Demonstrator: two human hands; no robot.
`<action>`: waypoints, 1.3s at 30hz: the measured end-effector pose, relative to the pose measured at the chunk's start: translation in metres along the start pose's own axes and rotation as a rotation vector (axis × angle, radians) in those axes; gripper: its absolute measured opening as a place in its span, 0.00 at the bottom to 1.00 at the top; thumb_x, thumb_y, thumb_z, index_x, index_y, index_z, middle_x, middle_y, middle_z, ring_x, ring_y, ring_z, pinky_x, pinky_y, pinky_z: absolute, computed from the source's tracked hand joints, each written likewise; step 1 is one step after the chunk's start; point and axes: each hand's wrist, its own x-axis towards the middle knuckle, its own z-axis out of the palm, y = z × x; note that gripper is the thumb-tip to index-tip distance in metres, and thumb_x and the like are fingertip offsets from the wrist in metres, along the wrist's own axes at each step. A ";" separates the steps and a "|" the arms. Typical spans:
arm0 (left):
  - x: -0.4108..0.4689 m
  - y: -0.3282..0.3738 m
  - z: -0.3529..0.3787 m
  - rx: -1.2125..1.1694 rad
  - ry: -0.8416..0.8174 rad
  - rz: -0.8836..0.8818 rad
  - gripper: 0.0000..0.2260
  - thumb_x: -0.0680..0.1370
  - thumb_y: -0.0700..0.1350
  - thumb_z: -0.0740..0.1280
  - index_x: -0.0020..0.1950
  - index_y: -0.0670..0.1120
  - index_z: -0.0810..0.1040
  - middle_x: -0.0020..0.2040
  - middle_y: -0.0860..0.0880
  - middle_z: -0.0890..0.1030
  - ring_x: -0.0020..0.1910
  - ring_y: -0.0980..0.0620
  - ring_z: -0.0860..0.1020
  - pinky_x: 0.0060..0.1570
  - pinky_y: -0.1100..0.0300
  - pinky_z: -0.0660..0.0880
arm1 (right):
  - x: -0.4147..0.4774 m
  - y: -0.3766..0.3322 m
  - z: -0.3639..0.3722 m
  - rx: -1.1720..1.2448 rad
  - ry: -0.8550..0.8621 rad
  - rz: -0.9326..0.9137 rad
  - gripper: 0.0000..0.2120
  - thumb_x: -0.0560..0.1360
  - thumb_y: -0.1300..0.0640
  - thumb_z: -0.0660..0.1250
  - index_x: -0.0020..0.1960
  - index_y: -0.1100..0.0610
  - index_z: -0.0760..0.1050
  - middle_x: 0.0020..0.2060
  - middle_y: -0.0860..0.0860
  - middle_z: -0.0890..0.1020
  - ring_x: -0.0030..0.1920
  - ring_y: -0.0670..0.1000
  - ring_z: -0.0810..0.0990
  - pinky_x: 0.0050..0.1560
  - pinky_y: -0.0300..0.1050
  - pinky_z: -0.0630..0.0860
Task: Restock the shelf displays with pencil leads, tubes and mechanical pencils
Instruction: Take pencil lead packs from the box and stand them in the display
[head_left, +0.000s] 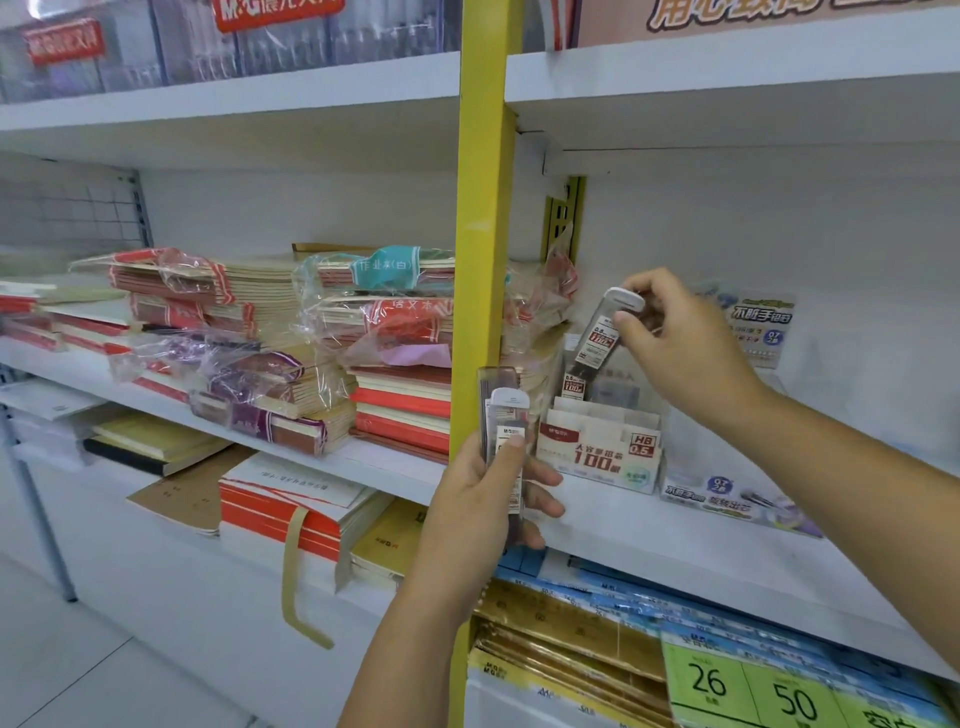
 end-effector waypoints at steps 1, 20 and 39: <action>0.000 0.000 0.000 -0.002 -0.002 0.001 0.08 0.82 0.54 0.60 0.57 0.57 0.77 0.43 0.47 0.86 0.37 0.51 0.83 0.30 0.60 0.78 | 0.003 0.002 0.004 -0.055 -0.021 -0.027 0.06 0.78 0.55 0.65 0.52 0.46 0.69 0.42 0.46 0.80 0.41 0.45 0.79 0.42 0.46 0.77; 0.003 -0.001 -0.011 0.008 0.100 0.010 0.06 0.80 0.54 0.67 0.47 0.60 0.83 0.42 0.45 0.85 0.35 0.51 0.82 0.34 0.57 0.81 | 0.023 0.029 0.042 -0.505 -0.162 -0.036 0.12 0.75 0.52 0.69 0.59 0.51 0.78 0.48 0.50 0.75 0.52 0.54 0.75 0.42 0.43 0.64; -0.001 -0.004 0.012 0.036 0.011 -0.004 0.11 0.81 0.56 0.62 0.57 0.53 0.80 0.42 0.49 0.85 0.35 0.54 0.81 0.33 0.62 0.78 | -0.050 -0.028 -0.006 0.515 -0.125 0.299 0.03 0.76 0.55 0.68 0.48 0.47 0.79 0.39 0.44 0.86 0.34 0.43 0.82 0.33 0.37 0.75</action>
